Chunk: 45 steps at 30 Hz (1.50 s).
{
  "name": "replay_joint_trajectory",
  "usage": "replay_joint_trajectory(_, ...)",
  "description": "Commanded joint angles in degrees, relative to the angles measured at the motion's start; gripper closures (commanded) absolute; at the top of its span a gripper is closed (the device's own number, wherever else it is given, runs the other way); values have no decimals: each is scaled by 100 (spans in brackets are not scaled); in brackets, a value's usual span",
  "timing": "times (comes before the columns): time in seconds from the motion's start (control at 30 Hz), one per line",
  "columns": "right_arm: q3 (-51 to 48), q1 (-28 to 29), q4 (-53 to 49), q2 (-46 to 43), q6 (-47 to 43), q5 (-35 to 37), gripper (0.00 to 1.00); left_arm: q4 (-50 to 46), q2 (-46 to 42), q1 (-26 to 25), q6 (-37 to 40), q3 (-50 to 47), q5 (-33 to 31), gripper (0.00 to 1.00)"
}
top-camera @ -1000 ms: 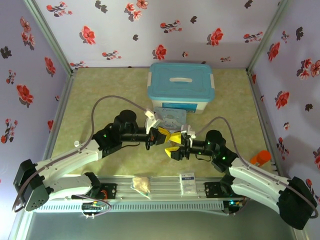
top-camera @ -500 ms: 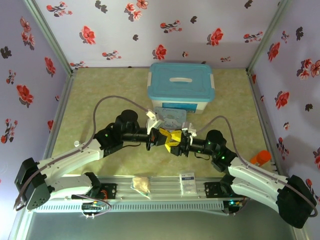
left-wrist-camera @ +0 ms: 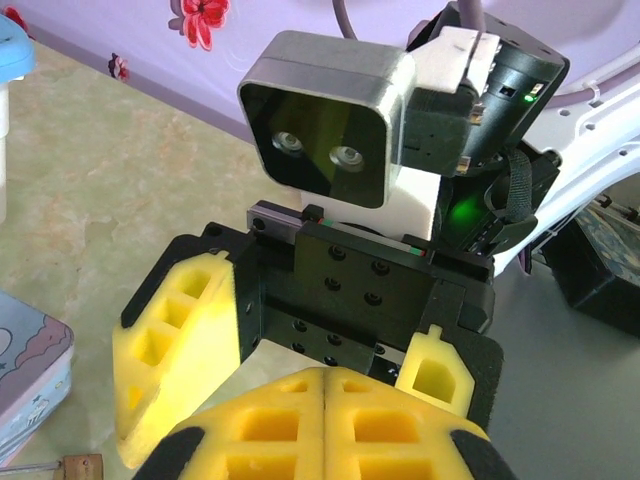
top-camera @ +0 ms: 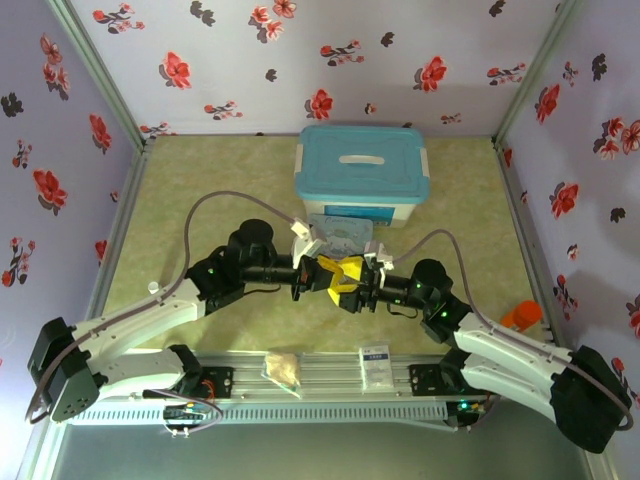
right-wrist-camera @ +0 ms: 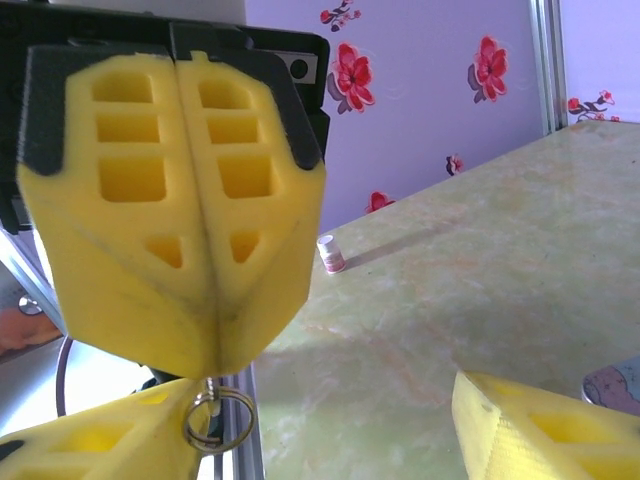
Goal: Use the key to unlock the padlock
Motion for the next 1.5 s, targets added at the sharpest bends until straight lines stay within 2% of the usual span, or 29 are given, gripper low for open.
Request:
replay_joint_trajectory(0.0,170,30,144,2,16,99,34,-15,-163,15,85,-80,127,100)
replay_joint_trajectory(0.4,159,31,564,179,339,-99,32,18,-87,15,46,-166,126,100)
replay_joint_trajectory(0.47,164,30,526,212,297,-98,37,37,-116,15,32,-176,124,100)
replay_joint_trajectory(0.57,176,31,525,237,282,-129,52,-22,-128,15,53,-168,120,100)
replay_joint_trajectory(0.67,163,31,589,228,302,-121,54,-60,-141,23,77,-176,122,100)
replay_joint_trajectory(0.9,113,27,655,263,362,-182,71,73,-107,32,40,-204,122,100)
replay_joint_trajectory(1.0,46,31,706,210,420,-152,70,39,-93,32,48,-194,123,100)
replay_joint_trajectory(1.1,-27,31,737,110,463,-67,65,102,-123,45,25,-251,121,100)
replay_joint_trajectory(1.17,-60,30,767,73,495,-38,58,165,-132,45,-17,-281,120,100)
replay_joint_trajectory(1.3,-52,30,804,164,525,-128,66,323,-128,52,-97,-317,120,100)
replay_joint_trajectory(1.47,-108,27,997,278,607,-160,69,640,-148,72,-248,-393,121,100)
